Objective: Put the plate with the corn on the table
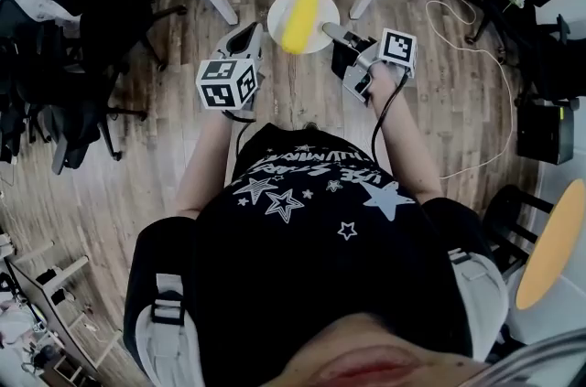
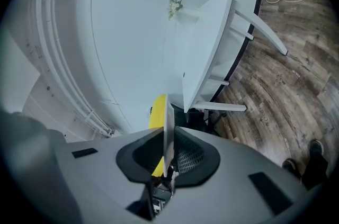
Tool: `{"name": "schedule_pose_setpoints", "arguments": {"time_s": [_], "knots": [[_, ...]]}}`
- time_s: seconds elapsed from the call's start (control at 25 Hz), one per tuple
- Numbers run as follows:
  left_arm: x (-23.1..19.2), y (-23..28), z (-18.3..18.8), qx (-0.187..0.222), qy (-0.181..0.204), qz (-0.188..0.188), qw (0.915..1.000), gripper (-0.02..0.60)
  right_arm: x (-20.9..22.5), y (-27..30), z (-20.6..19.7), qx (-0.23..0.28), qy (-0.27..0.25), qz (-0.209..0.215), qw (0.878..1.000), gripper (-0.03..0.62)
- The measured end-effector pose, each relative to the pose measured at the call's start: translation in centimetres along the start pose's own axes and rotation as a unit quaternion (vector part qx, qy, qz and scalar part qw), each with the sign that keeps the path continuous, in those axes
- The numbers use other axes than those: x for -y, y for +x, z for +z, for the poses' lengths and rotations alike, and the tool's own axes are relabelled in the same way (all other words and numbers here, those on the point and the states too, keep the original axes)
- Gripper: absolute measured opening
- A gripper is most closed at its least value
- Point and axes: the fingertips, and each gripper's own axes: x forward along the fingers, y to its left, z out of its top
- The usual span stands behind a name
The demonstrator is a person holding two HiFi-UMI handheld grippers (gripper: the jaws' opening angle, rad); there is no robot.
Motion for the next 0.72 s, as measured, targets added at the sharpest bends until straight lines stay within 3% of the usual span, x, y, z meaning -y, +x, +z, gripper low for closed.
{"name": "schedule_pose_setpoints", "arguments": {"time_s": [0.4, 0.72], "knots": [[1.1, 1.8, 0.0, 0.012, -0.011, 0.031, 0.9994, 0.006, 1.7, -1.6, 3.4, -0.020, -0.001, -0.001, 1.000, 0.041], [-1.3, 4.1, -0.8, 0.000, -0.022, 0.028, 0.9994, 0.006, 3.2, 0.4, 4.4, -0.017, 0.011, -0.009, 1.000, 0.041]]}}
